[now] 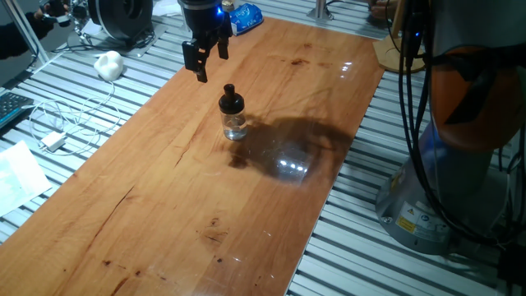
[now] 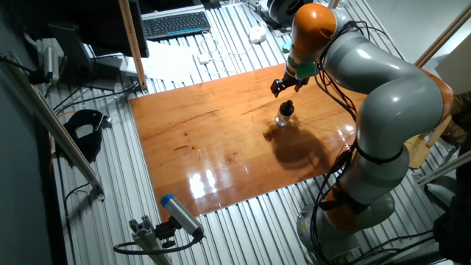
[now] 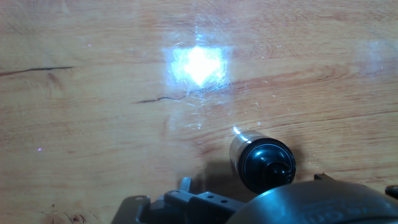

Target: Unscrew the lid from the jar

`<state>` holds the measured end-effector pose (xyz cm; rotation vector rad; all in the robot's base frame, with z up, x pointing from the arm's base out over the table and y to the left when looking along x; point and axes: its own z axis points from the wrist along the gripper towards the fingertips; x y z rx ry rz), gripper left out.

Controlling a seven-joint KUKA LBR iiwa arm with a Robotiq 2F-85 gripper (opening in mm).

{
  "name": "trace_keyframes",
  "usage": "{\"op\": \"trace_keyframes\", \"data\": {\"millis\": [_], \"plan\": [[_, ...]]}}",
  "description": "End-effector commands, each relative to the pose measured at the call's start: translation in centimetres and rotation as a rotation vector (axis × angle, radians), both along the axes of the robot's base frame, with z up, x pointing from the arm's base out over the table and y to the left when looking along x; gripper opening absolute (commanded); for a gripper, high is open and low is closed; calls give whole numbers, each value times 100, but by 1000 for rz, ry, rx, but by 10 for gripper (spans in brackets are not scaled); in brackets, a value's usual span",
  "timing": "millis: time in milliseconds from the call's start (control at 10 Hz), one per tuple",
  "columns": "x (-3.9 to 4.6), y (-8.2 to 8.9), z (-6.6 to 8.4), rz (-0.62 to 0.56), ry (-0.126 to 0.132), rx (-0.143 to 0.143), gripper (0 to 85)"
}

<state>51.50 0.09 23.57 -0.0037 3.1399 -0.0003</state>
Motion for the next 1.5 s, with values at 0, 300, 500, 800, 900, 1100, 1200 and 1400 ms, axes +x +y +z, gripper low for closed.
{"op": "trace_keyframes", "data": {"millis": [0, 300, 500, 800, 900, 1100, 1200, 1400], "plan": [[-3, -2, 1, -595, 67, -50, 0], [-33, -21, 0, -668, 83, -51, 0], [-74, -50, -30, -639, 87, -59, 0], [-102, -144, 59, -619, 204, -26, 0], [-49, -171, 123, -606, 220, -35, 0], [-31, -184, 90, -600, 182, -53, 0], [-31, -178, 104, -599, 177, -48, 0], [-28, -170, 158, -590, 162, -18, 0]]}}
